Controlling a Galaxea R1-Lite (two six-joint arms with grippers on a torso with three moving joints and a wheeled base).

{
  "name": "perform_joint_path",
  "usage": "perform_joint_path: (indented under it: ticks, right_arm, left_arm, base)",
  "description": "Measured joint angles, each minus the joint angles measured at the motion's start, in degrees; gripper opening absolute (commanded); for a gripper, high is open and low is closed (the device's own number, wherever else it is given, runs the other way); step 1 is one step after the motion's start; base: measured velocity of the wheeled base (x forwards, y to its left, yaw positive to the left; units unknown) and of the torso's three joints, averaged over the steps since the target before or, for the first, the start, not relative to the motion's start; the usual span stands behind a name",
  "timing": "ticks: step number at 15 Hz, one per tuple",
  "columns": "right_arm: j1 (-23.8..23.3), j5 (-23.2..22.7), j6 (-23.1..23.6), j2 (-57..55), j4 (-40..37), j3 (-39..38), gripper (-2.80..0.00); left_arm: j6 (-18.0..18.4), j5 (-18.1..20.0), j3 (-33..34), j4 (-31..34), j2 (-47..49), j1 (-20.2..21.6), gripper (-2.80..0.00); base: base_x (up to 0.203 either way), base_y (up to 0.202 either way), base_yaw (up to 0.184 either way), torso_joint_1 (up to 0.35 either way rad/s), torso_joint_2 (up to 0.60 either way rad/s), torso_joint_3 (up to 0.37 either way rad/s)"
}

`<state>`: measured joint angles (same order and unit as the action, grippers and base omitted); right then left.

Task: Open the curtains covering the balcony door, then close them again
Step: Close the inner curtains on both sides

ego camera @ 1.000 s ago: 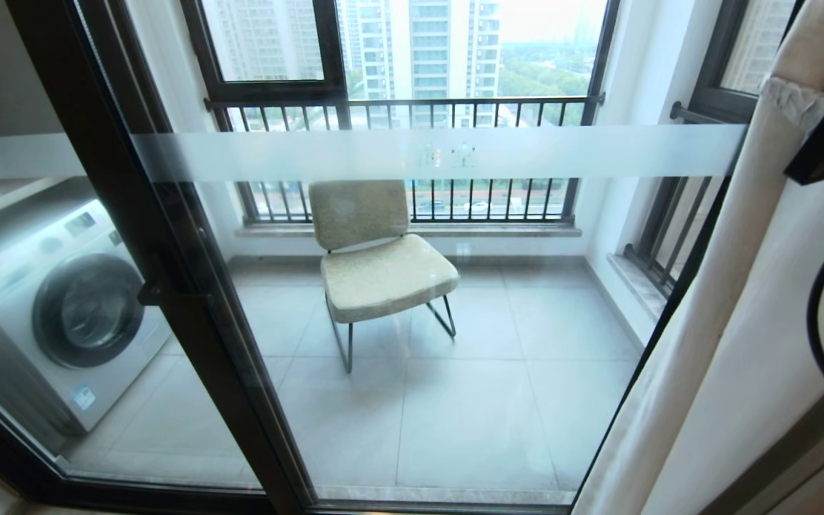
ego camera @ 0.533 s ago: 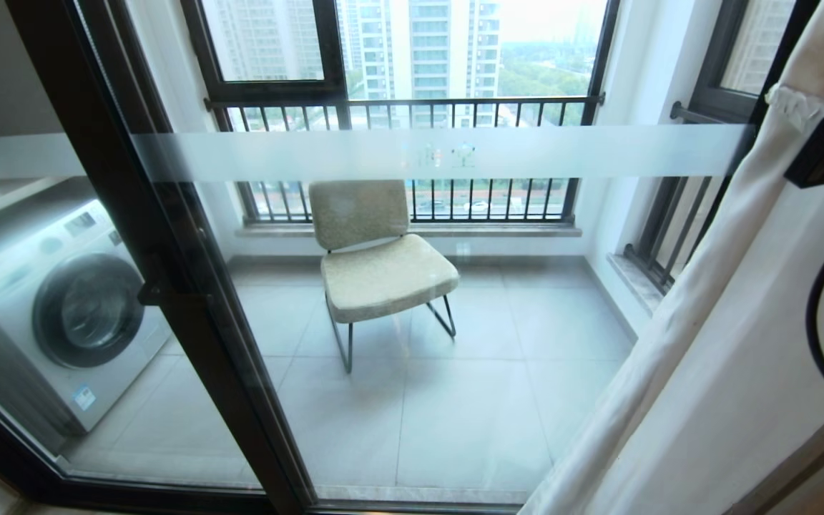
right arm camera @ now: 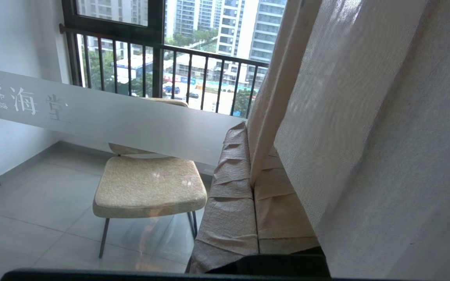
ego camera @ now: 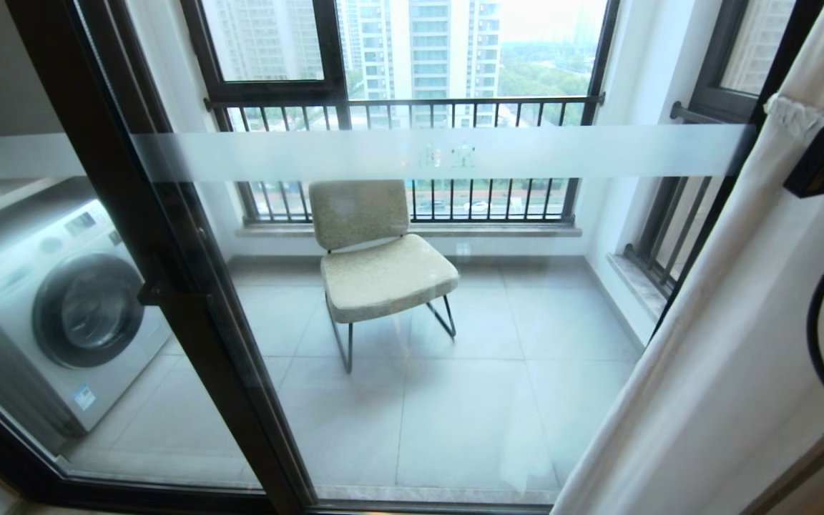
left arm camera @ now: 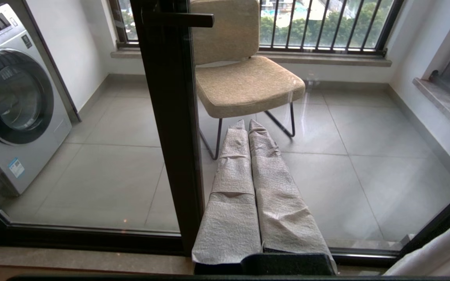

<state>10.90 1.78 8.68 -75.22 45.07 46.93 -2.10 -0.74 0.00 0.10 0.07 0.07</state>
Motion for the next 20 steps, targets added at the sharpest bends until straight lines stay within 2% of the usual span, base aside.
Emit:
perform_joint_path:
  ticks: [4,20]
  right_arm:
    - [0.02,2.47,-0.02,-0.28,0.0,-0.09,-2.8]
    - [0.12,4.33,-0.13,-2.57,1.34,-1.35,-2.8]
  left_arm:
    - [0.01,-0.07,0.0,0.0,0.0,0.0,-2.8]
    - [0.12,-0.01,0.0,0.0,0.0,0.0,-2.8]
  base:
    - [0.0,0.0,0.0,0.0,0.0,0.0]
    - [0.0,0.0,0.0,0.0,0.0,0.0]
